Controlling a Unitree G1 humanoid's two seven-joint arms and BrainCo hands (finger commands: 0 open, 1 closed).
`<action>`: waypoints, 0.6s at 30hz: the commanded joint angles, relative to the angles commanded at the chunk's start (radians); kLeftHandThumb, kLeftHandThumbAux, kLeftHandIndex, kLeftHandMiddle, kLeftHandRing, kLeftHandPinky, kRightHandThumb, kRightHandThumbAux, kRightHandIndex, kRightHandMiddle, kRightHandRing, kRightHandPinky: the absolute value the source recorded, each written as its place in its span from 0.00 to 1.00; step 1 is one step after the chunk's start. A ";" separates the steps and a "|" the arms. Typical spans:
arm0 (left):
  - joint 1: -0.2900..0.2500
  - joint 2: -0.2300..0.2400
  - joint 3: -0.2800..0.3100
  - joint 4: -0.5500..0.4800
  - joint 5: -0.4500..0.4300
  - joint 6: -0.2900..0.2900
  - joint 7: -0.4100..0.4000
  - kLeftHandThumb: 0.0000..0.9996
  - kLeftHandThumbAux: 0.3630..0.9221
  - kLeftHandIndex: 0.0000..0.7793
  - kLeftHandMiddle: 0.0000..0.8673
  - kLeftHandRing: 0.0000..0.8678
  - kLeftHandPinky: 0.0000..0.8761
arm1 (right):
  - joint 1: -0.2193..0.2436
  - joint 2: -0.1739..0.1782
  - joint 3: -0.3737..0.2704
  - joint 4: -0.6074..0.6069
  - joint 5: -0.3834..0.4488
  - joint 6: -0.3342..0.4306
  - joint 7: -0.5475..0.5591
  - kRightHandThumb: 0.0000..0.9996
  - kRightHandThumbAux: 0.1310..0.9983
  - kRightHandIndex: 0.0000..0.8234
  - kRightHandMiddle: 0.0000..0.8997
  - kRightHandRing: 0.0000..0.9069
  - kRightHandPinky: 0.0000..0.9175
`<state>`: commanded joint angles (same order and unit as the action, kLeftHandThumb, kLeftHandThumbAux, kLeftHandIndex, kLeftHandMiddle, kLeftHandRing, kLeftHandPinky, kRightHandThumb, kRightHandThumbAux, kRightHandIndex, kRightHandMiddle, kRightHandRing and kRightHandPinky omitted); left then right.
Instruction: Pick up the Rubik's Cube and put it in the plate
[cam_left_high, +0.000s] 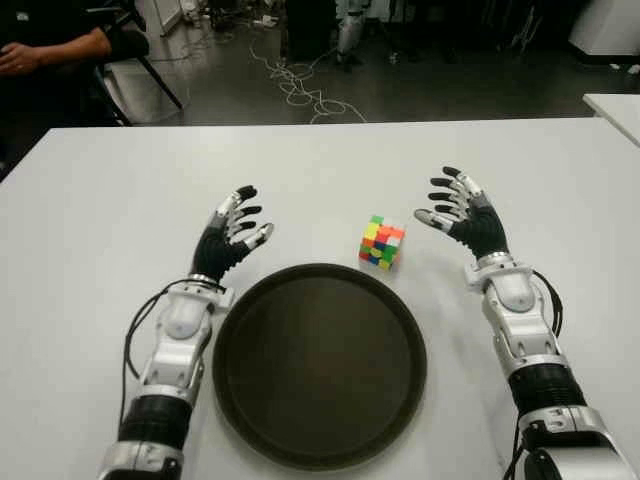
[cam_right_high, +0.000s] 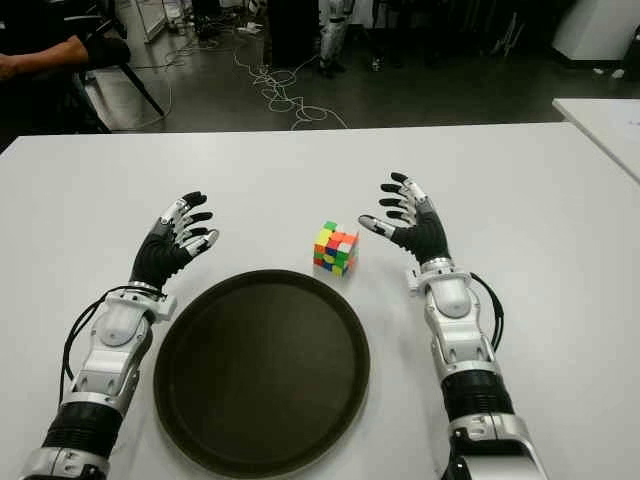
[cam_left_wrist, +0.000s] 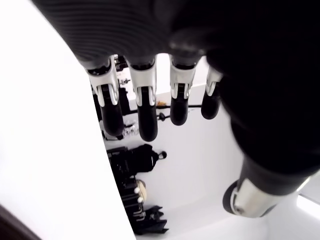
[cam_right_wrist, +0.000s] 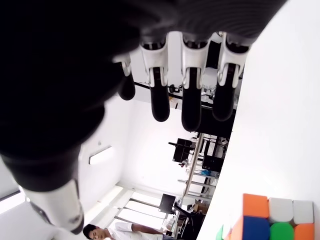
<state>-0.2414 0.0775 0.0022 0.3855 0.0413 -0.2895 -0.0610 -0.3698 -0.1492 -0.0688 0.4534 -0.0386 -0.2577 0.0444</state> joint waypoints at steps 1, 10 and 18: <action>0.001 0.000 -0.001 -0.001 0.000 0.000 0.002 0.20 0.59 0.11 0.14 0.17 0.22 | -0.002 -0.003 0.000 -0.008 -0.007 -0.004 -0.006 0.06 0.71 0.18 0.25 0.26 0.28; 0.008 -0.003 -0.003 -0.004 0.004 0.002 0.007 0.21 0.61 0.10 0.14 0.17 0.21 | -0.048 -0.049 0.029 -0.004 -0.179 -0.183 -0.159 0.03 0.72 0.19 0.26 0.25 0.23; 0.009 -0.003 0.000 -0.012 -0.005 0.017 0.000 0.21 0.62 0.10 0.14 0.17 0.20 | -0.131 -0.076 0.074 0.048 -0.331 -0.361 -0.316 0.01 0.76 0.17 0.23 0.20 0.15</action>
<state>-0.2321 0.0746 0.0026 0.3735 0.0362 -0.2723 -0.0606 -0.5009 -0.2252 0.0052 0.5016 -0.3701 -0.6189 -0.2713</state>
